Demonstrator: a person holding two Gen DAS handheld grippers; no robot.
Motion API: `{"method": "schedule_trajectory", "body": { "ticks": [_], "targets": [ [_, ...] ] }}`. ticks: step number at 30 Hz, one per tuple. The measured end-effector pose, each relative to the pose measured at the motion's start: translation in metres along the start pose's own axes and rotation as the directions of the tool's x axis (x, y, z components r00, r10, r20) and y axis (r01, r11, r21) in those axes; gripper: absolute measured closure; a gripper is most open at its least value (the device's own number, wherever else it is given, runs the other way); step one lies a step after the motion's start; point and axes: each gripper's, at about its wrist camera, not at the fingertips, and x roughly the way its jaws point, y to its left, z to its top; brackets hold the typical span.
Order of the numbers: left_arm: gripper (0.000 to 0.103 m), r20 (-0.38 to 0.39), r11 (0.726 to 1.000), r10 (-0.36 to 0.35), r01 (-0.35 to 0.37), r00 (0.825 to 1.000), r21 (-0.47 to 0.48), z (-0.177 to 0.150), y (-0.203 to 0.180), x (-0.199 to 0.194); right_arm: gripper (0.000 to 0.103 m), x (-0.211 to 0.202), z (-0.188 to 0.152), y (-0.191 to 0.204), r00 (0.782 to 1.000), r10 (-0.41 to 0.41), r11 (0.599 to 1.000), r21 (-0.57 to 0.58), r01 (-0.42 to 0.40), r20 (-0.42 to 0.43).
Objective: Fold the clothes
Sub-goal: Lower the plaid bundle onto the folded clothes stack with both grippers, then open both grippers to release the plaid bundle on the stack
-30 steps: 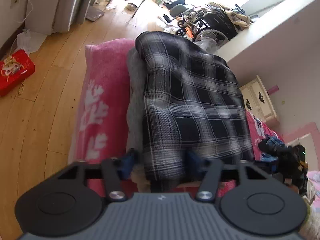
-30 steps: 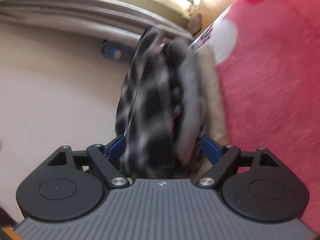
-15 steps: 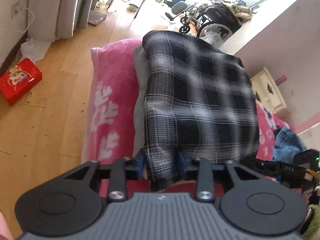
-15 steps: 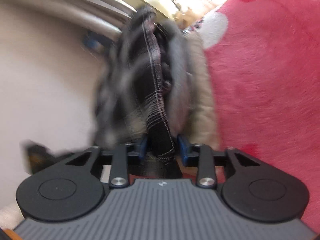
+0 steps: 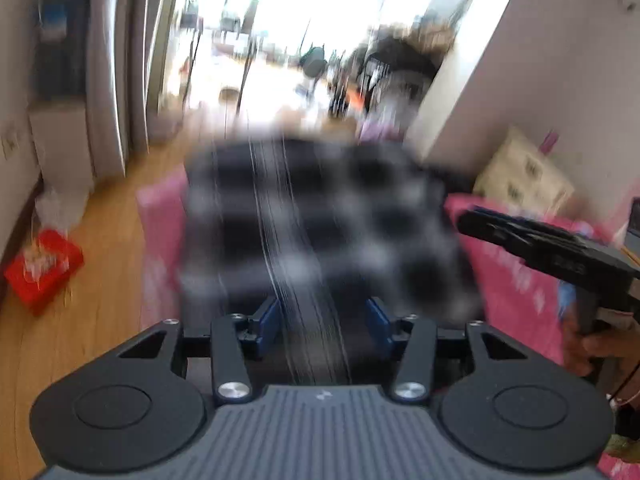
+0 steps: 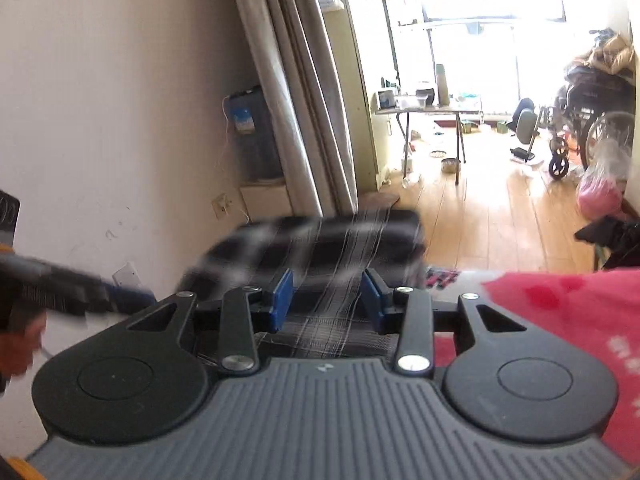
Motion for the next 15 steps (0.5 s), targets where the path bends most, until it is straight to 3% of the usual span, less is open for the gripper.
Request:
{"method": "schedule_trajectory", "body": {
  "ticks": [2,3,4,7,10,13,15],
  "targets": [
    [0.052,-0.007,1.0,0.015,-0.015,1.0,0.014,-0.013,-0.008,0.013,0.065,0.026,-0.025,-0.011,0.997,-0.001,1.0,0.016,0.002,-0.074],
    [0.045,0.003,1.0,0.016,-0.016,1.0,0.026,-0.015,-0.01,0.012,0.065,0.025,-0.029,-0.015,0.996,-0.011,1.0,0.017,0.012,-0.087],
    [0.039,0.01,0.999,0.02,-0.02,1.0,0.036,-0.017,-0.012,0.011,0.064,0.021,-0.022,-0.018,0.996,-0.01,1.0,0.025,0.012,-0.085],
    [0.039,0.034,0.997,0.03,-0.032,0.999,0.067,-0.024,-0.019,0.01,0.065,0.012,0.012,-0.022,1.0,0.0,1.0,0.019,0.0,-0.021],
    [0.037,0.052,0.995,0.034,-0.039,0.998,0.088,-0.027,-0.024,0.01,0.065,0.036,0.05,-0.028,0.999,0.003,1.0,-0.004,-0.003,0.038],
    [0.037,0.063,0.995,0.029,-0.035,0.998,0.098,-0.028,-0.028,0.011,0.067,0.096,0.058,-0.061,0.995,-0.051,0.996,0.07,0.057,-0.09],
    [0.035,0.06,0.994,0.027,-0.034,0.998,0.103,-0.029,-0.031,0.011,0.067,0.116,0.06,-0.081,0.992,-0.042,0.988,0.143,0.059,-0.123]
  ]
}}
